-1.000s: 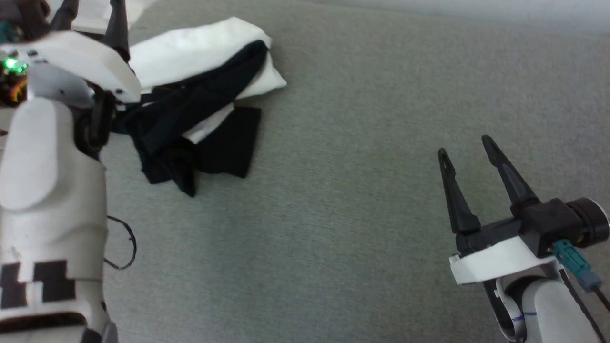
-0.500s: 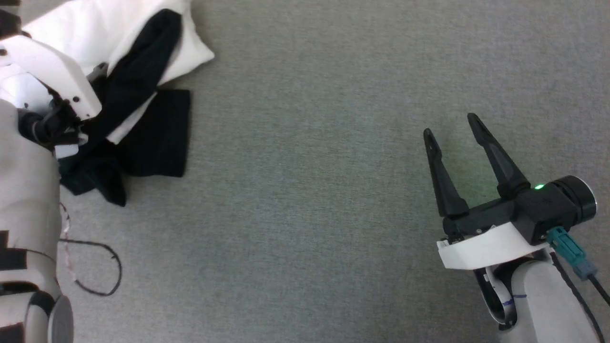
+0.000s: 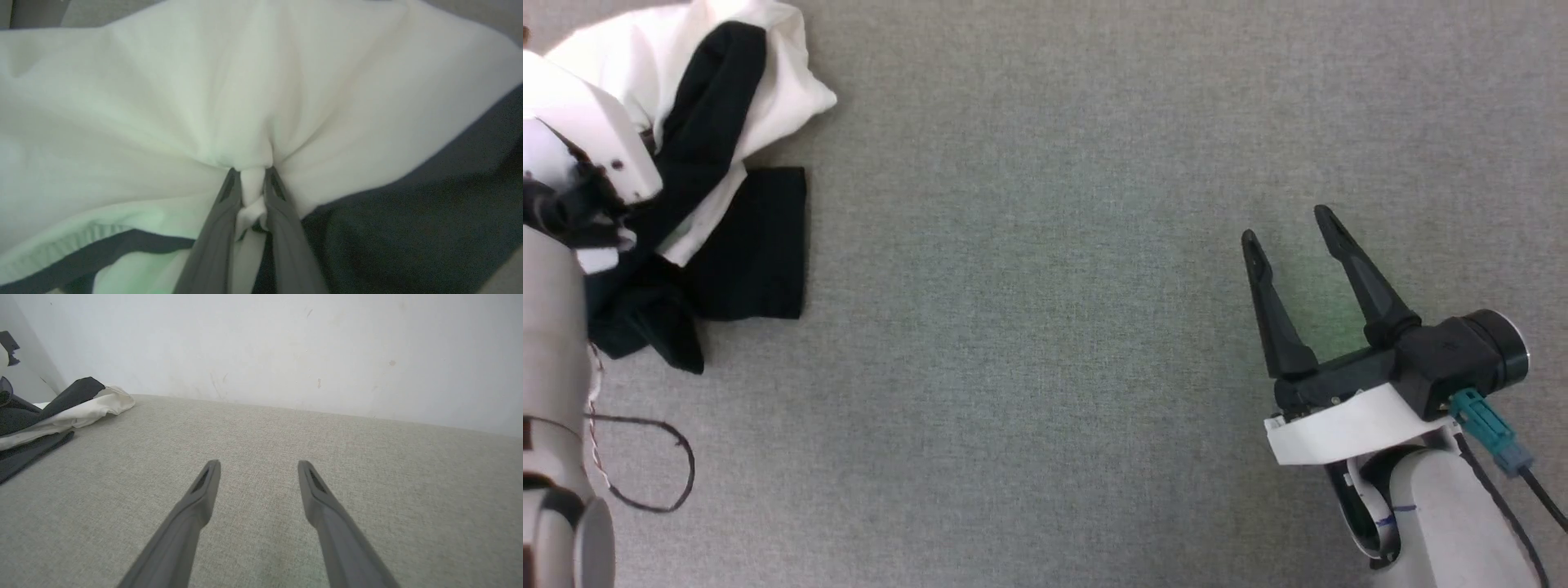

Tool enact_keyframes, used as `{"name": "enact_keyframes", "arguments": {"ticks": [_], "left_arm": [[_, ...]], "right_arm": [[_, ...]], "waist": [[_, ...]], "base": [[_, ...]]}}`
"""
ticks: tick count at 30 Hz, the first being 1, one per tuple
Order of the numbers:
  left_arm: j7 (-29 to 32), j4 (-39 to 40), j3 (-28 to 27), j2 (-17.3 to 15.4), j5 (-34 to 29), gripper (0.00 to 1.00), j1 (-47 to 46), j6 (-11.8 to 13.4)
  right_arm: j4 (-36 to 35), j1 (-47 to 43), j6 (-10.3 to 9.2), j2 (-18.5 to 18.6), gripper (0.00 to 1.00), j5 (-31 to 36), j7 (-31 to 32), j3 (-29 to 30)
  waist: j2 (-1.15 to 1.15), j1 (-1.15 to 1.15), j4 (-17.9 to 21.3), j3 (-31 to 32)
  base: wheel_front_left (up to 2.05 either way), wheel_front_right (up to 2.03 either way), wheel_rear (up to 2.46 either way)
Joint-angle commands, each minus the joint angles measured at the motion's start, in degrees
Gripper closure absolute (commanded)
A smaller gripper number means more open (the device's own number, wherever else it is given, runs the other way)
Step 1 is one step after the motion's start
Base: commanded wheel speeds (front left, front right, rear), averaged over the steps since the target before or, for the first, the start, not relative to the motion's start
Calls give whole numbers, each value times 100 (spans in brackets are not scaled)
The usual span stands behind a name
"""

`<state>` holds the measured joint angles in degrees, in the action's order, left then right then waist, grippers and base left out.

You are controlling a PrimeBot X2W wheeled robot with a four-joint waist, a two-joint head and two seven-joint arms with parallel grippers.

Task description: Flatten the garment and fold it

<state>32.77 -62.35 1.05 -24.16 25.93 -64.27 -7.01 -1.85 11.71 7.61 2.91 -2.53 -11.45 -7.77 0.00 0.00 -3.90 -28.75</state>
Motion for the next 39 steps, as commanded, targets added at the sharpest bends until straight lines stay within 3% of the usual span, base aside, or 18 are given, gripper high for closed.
{"name": "enact_keyframes", "arguments": {"ticks": [1,12,19,24,34,39], "left_arm": [[-92,-104,130,132,-102,100,324,-8],[-2956,879,458,-36,-649,100,388,49],[-4154,1418,806,76,-1012,100,304,63],[-4433,1928,1039,384,-1074,100,383,58],[-4368,3358,1782,1662,-759,100,1237,6],[-4225,3955,2163,2015,-442,100,2034,83]], "right_arm": [[35,61,-12,-3,0,-42,-49,2],[258,-203,-12,-3,0,-279,-143,155],[314,-455,-12,-3,0,-433,-162,287],[317,-625,-12,-3,0,-525,-171,438],[226,-896,-12,-3,0,-589,-113,664],[107,-1009,-12,-3,0,-607,-59,756]], "waist": [[0,0,-25,159],[0,0,-204,1248],[0,0,-176,1903],[0,0,72,2220],[0,0,791,2500],[0,0,1068,2446]], "base": [[0,0,0],[0,0,0],[0,0,0],[0,0,0],[0,0,0],[0,0,0]]}}
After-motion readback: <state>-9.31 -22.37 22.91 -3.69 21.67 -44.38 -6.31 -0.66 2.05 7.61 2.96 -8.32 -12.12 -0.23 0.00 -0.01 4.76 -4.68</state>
